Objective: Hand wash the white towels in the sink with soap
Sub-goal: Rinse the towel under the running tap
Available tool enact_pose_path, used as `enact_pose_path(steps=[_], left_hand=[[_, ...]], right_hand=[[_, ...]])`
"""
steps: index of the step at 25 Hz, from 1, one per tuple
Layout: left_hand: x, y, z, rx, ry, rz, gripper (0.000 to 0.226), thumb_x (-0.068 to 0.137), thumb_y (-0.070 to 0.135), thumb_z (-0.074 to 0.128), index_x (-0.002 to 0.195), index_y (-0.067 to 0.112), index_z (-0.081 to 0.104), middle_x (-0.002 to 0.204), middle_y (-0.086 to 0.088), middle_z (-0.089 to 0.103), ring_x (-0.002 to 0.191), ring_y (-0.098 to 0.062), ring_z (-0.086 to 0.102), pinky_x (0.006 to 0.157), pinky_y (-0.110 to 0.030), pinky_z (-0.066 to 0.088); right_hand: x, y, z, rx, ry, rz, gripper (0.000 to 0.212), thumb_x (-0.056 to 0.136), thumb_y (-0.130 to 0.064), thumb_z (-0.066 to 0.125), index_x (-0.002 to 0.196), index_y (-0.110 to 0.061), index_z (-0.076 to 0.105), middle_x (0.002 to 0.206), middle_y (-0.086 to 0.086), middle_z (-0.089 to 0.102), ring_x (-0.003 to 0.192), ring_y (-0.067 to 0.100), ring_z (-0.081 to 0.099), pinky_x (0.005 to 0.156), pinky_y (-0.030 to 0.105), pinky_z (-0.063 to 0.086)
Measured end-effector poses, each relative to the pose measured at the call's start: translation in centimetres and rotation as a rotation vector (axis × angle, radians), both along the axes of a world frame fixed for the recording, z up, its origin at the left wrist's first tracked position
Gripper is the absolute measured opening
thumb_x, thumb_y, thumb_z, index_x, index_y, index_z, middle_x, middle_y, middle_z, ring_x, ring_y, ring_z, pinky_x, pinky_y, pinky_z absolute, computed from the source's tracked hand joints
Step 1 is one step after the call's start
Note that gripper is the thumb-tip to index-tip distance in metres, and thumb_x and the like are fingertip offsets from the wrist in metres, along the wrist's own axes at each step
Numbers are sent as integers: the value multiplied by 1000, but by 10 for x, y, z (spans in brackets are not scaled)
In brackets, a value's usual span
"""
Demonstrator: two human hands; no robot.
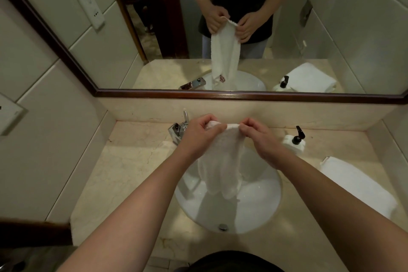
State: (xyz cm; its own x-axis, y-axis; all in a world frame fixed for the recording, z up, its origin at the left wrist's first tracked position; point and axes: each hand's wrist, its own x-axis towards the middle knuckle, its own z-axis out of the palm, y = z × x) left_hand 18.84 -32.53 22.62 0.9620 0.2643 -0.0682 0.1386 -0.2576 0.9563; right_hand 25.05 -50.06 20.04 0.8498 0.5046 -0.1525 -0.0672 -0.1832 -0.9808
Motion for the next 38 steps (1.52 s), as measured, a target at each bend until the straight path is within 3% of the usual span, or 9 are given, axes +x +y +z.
enact_pose_path(steps=[3,8,11,17,22,26,31,36,38], left_hand=[[-4,5,-2,-34,-58,-5,23,94,15,67,79,-2,62,72,-6,52,67,-12,49,62,-28,40],[-9,-11,0,-70,-115,-66,25,95,13,66,78,-5,58,71,-7,48,67,-15,45,61,-27,38],[-13,-2,-8,-149,-69,10,22,96,12,64,78,1,59,69,-4,49,65,-13,45,59,-23,38],[-17,29,-23,-118,28,125,24,99,22,59,76,17,58,73,1,49,67,-7,43,64,-21,37],[-17,49,-31,-174,82,122,22,99,26,59,82,14,63,76,2,56,69,-8,51,69,-27,45],[-6,61,-20,-309,42,100,21,101,25,57,82,17,61,75,7,62,73,-9,58,71,-31,54],[-4,75,-46,-274,108,-3,21,101,26,57,82,16,60,75,7,60,67,-3,55,66,-23,49],[-16,84,-112,-210,275,-32,18,98,25,61,84,15,62,74,0,54,64,-10,46,64,-25,41],[-17,89,-136,-238,346,-45,16,98,22,62,84,14,62,73,0,54,63,-12,47,68,-28,43]], right_hand=[[-4,-4,6,-18,-84,-33,17,99,-12,53,85,-10,61,74,-7,53,67,-1,47,67,14,40],[2,-5,-14,-376,-106,27,38,95,-42,34,67,-26,53,72,-9,51,76,18,47,66,32,35],[7,-14,-27,-496,-85,60,39,99,-34,31,84,-16,61,84,-3,51,87,19,45,73,33,35],[0,-10,-18,-170,-20,-72,19,103,-14,45,86,-9,52,78,3,48,71,15,45,62,15,40],[-7,10,-17,-33,-77,-234,19,101,-15,50,87,-3,57,79,3,54,77,17,51,77,35,46],[-11,32,0,107,-51,-352,19,98,-12,51,81,-15,58,74,-8,61,77,13,56,79,32,48],[-23,43,-26,9,31,-480,20,97,-12,51,79,-13,60,75,0,60,78,17,57,83,37,49],[-52,48,-80,-227,116,-563,15,95,-13,52,83,-6,59,76,5,54,73,18,49,65,15,40],[-56,52,-101,-290,156,-582,16,94,-13,53,81,-8,60,74,4,56,70,17,49,65,17,41]])
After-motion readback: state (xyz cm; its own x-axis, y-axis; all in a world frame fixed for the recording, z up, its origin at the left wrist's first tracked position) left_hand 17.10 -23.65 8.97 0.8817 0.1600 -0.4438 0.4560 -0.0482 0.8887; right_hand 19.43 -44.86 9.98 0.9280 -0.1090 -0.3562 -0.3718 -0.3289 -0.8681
